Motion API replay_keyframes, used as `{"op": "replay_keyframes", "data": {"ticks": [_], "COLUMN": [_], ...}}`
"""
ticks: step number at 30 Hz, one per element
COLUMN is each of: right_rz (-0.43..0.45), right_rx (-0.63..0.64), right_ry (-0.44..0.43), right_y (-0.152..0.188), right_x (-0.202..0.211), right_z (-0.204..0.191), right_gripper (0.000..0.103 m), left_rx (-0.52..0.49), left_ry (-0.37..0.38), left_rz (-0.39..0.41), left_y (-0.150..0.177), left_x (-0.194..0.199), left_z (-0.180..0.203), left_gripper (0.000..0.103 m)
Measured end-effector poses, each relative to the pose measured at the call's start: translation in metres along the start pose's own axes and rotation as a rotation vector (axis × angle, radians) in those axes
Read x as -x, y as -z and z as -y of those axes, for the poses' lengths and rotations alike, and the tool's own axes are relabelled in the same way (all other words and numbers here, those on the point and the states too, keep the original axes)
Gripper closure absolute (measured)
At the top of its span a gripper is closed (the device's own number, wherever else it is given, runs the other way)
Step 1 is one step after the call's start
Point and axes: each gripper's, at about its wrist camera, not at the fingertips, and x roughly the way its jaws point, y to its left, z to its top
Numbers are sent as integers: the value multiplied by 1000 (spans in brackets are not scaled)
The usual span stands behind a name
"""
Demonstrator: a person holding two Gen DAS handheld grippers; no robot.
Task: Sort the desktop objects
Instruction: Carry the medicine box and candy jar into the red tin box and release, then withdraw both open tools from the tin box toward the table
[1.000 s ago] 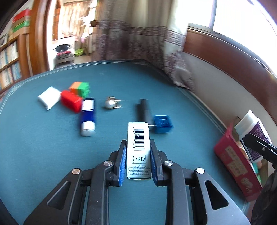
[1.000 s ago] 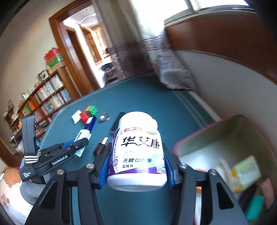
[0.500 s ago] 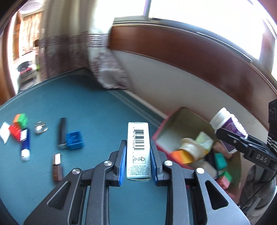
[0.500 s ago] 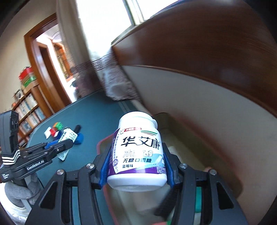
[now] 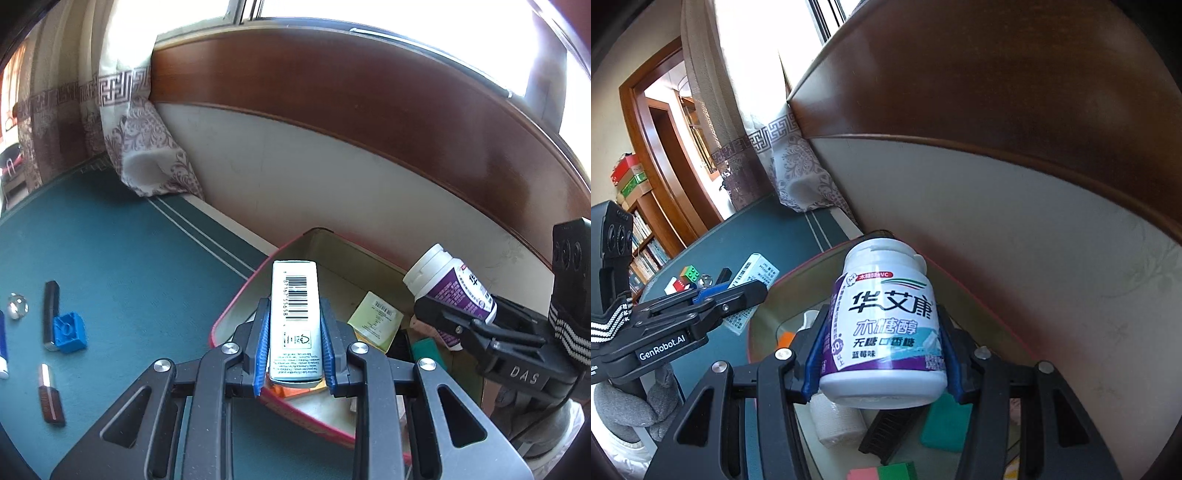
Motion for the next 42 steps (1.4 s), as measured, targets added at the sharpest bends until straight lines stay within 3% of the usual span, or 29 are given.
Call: {"op": "replay_keyframes", "data": {"ticks": [3, 6, 8, 17, 28, 42], "right_rz": [-19, -16, 6, 25, 34, 9], "right_rx": [-9, -21, -22, -20, -1, 20], "right_ry": [-6, -5, -1, -10, -31, -142], "right_y": [1, 2, 0, -2, -4, 3], "right_x": [-5, -6, -2, -3, -7, -23], "right_z": [1, 1, 0, -10, -33, -86], "right_gripper": [46, 40, 33, 32, 25, 24], "left_rx": [49, 78, 74, 52, 87, 124], "left_ry": [21, 39, 40, -33, -83, -128], "left_rz": [-46, -67, -47, 18, 43, 71], "left_y": [1, 3, 4, 8, 9, 10], "left_x": [-10, -15, -11, 6, 17, 46], "left_z": [-4, -8, -8, -14, -29, -54], "left_gripper": [73, 50, 49, 49, 49, 49]}}
